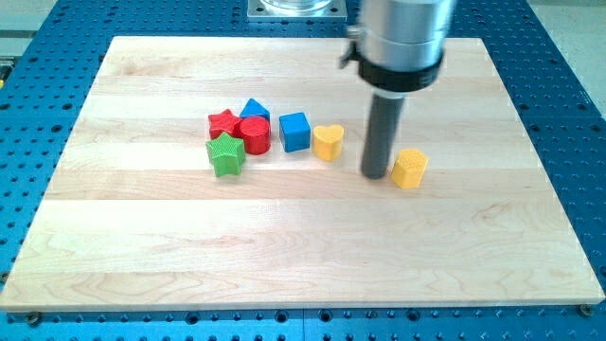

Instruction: Move the heart to the right of the green star

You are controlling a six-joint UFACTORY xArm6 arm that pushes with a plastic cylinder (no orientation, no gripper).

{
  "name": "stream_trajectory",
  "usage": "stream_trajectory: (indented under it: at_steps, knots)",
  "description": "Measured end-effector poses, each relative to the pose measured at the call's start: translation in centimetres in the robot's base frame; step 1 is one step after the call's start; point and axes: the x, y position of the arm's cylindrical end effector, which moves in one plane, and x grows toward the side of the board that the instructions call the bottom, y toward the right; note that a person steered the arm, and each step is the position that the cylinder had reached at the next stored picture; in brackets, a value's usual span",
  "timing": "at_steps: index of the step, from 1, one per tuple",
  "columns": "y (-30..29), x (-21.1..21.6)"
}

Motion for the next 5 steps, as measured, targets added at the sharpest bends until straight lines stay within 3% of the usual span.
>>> stream_trajectory:
  at_steps: [2,3,5]
  knots:
    - [-1.7,-4.6]
    - [-7.3,-1.8]
    - [-12.0,1.3]
